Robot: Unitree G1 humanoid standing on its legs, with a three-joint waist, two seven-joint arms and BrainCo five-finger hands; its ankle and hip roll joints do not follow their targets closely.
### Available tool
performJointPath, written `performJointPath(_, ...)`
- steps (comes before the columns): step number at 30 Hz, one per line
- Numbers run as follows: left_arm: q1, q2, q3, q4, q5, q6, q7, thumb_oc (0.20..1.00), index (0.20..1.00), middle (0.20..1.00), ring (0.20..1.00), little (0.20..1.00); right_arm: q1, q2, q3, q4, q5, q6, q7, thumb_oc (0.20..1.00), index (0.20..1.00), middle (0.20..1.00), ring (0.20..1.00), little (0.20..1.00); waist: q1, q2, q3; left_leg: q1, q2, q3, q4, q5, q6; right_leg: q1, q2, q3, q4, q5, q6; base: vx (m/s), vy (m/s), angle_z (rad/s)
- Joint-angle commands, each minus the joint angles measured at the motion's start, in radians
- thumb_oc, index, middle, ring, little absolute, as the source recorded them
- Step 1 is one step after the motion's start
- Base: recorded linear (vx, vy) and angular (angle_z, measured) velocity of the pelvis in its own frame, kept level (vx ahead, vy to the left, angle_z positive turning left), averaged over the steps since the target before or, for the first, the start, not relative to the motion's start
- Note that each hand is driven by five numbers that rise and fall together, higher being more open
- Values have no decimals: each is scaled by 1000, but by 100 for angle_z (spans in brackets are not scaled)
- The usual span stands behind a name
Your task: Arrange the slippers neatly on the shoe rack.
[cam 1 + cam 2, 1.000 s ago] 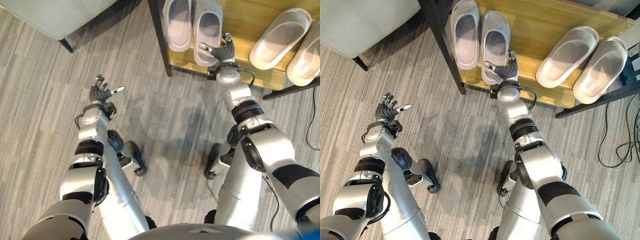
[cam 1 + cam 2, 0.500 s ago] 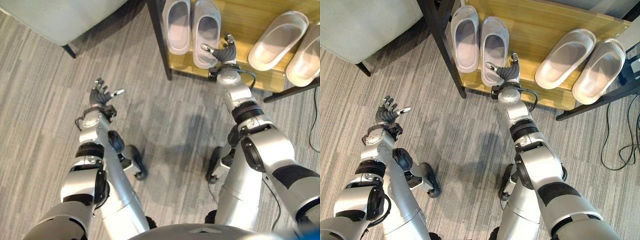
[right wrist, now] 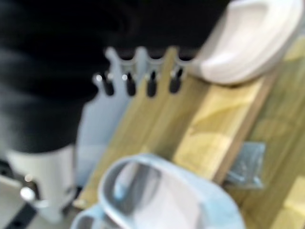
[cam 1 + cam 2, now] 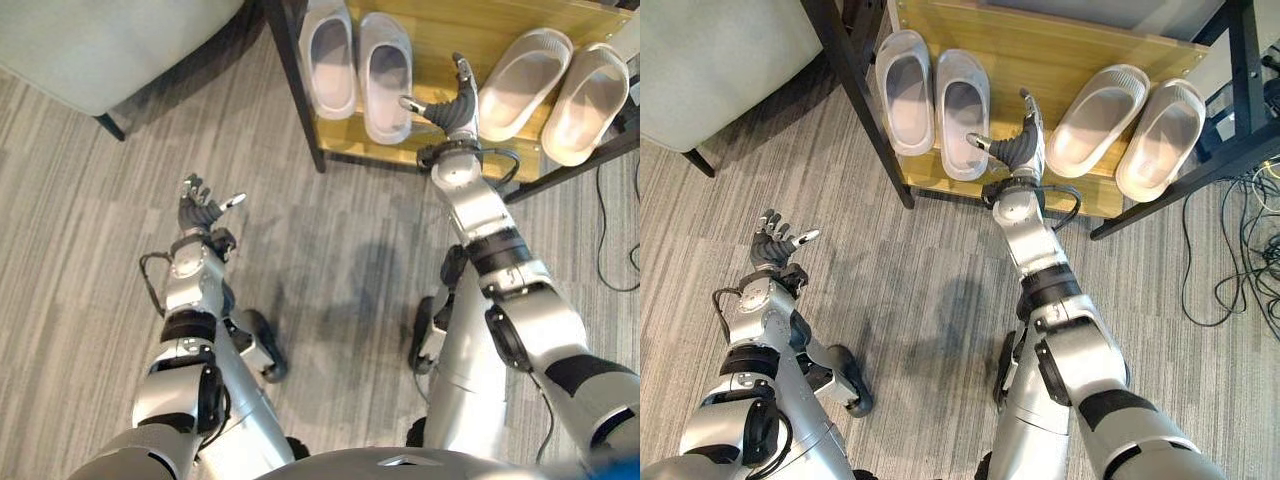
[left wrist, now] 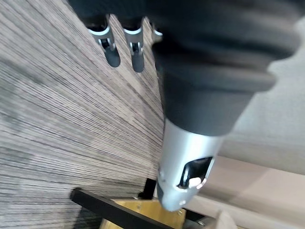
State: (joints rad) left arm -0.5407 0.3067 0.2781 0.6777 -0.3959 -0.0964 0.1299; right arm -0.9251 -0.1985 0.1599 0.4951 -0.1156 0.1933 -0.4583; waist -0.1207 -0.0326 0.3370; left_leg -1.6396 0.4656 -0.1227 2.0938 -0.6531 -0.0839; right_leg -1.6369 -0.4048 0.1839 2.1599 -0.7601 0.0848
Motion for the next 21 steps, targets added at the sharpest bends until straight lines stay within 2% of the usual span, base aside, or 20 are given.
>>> performJointPath(1,-49,11,83,-40,61,-4,19,1000,1000,1000,1000,1000,-91,15,-22,-90,-59,-17,42,1000,1000,1000,1000,1000,25,-46,92,70,-8,-148,69,-74,-53,67,-54,135,-22,63,106,1,9,-4)
performJointPath(9,-21,-18,105,-101,90,39,18,1000,1000,1000,1000,1000,0,-2,8,-239,-86,-28,140,1000,1000,1000,1000,1000,21,-49,81,70,-12,-145,69,-75,-58,67,-52,145,-12,64,99,0,0,0)
performJointPath(14,-7,-13,121,-94,87,27,22,1000,1000,1000,1000,1000,35,-31,12,-382,-96,-17,186,1000,1000,1000,1000,1000,12,-49,80,70,-11,-144,77,-78,-58,67,-49,151,1,63,100,0,0,0)
performJointPath(16,0,-9,124,-96,85,24,25,1000,1000,1000,1000,1000,63,-15,5,-450,-44,-23,210,1000,1000,1000,1000,1000,9,-50,80,70,-10,-146,82,-80,-59,67,-43,155,7,62,102,0,0,0)
performJointPath(21,22,-15,148,-110,80,16,37,1000,1000,1000,1000,1000,119,-65,-1,-631,-57,-26,223,1000,1000,1000,1000,1000,-1,-54,90,70,-8,-152,96,-85,-59,67,-37,166,20,62,103,-6,5,-2)
